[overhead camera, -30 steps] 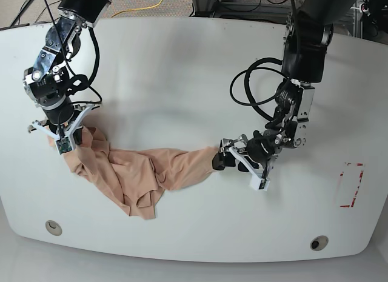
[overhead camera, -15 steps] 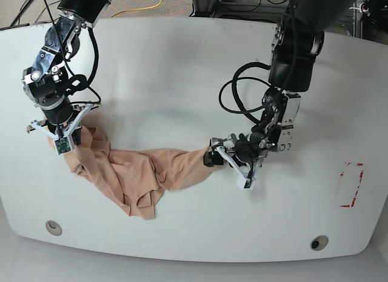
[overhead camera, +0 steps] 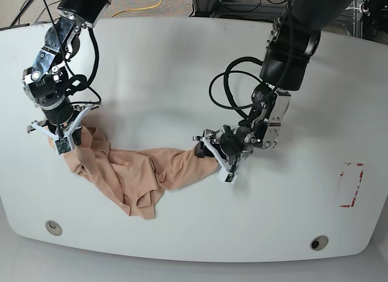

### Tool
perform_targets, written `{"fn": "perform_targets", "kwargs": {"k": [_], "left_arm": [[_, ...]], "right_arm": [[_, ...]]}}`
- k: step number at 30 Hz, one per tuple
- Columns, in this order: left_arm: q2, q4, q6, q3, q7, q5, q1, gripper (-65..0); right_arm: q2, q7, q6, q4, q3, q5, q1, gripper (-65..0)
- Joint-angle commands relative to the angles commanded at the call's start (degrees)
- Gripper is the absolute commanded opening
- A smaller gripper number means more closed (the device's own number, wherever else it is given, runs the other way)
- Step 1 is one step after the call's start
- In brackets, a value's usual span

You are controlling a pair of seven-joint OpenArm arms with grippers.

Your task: Layout the t-shirt on the table in an organized manner, then fold the t-shirt properly

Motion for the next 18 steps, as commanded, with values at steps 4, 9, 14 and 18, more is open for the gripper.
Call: {"fn": "perform_targets", "kwargs": {"k": [4, 9, 14, 18], "left_arm": [[-0.26, 0.00, 0.09, -0.09, 0.00, 0.00, -0.09, -65.0], [-2.81, 2.64, 0.09, -0.88, 0.09, 0.00, -0.09, -65.0], [-5.10, 7.56, 0.09, -7.03, 1.41, 0.00, -0.09, -65.0], [-7.74, 12.31, -0.18, -12.04, 4.40, 0.00, -0.18, -65.0]], "right_arm": [[0.00, 0.00, 0.00, 0.00, 0.00, 0.00, 0.00, -64.8], [0.00, 0.00, 0.00, 0.09, 0.00, 0.00, 0.35, -64.8], [-0.09, 0.00, 0.00, 0.18, 0.00, 0.00, 1.41, -64.8], [0.00, 0.00, 0.00, 0.26, 0.00, 0.00, 3.08, -64.8]]}}
